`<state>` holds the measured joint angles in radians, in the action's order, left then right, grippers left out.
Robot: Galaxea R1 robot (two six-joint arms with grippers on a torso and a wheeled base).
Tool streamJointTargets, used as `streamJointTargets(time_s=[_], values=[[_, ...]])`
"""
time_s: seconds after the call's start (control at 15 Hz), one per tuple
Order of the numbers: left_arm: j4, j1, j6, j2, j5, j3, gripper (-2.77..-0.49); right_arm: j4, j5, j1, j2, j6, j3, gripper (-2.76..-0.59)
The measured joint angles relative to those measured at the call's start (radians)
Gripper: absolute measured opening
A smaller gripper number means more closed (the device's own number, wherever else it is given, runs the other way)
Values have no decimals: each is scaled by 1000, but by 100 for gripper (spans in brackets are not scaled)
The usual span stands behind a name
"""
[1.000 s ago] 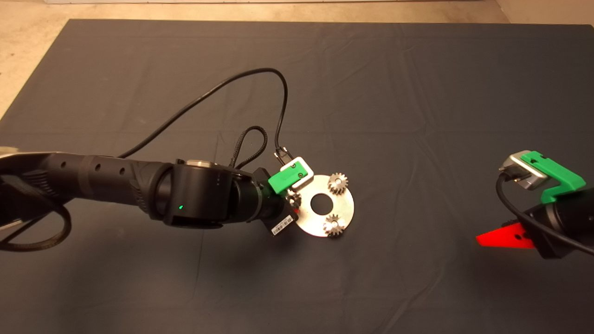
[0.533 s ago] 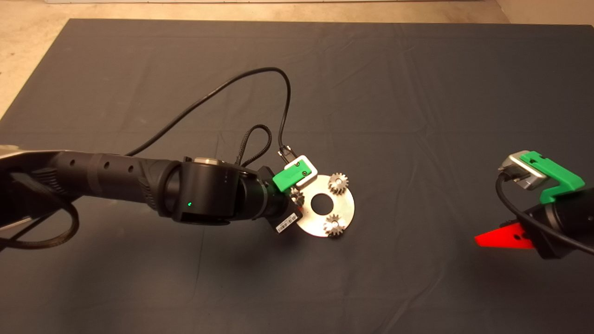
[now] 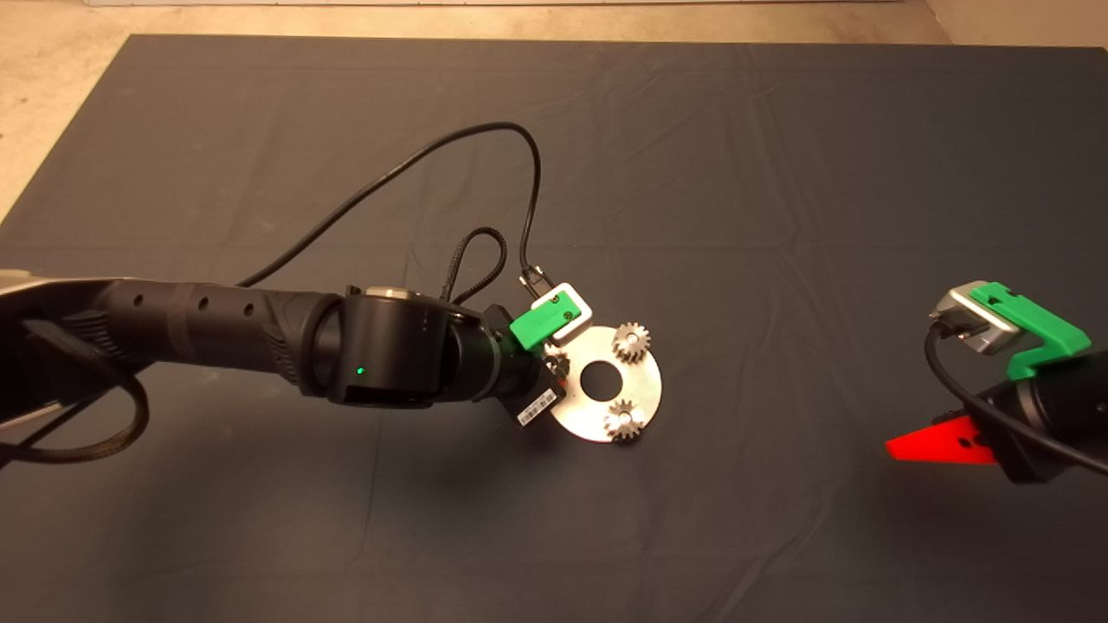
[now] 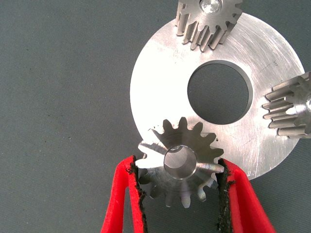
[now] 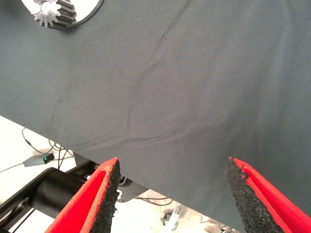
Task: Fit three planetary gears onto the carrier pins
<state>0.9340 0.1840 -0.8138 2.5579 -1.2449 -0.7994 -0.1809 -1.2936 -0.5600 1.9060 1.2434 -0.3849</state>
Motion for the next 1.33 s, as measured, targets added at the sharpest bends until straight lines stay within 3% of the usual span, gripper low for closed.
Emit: streamJointTargets(time_s=[0.2, 0.47, 0.8, 1.33], values=[[0, 0, 0, 3, 4, -1, -271, 0, 0, 0, 0, 0, 0, -175], [-1, 0, 0, 16, 52, -30, -271, 0, 1, 0, 0, 0, 0, -175], [0, 0, 0, 28, 68, -45, -271, 0, 1, 0, 0, 0, 0, -175], [0, -1, 0, 18, 60, -35, -271, 1, 1, 0, 0, 0, 0, -175]])
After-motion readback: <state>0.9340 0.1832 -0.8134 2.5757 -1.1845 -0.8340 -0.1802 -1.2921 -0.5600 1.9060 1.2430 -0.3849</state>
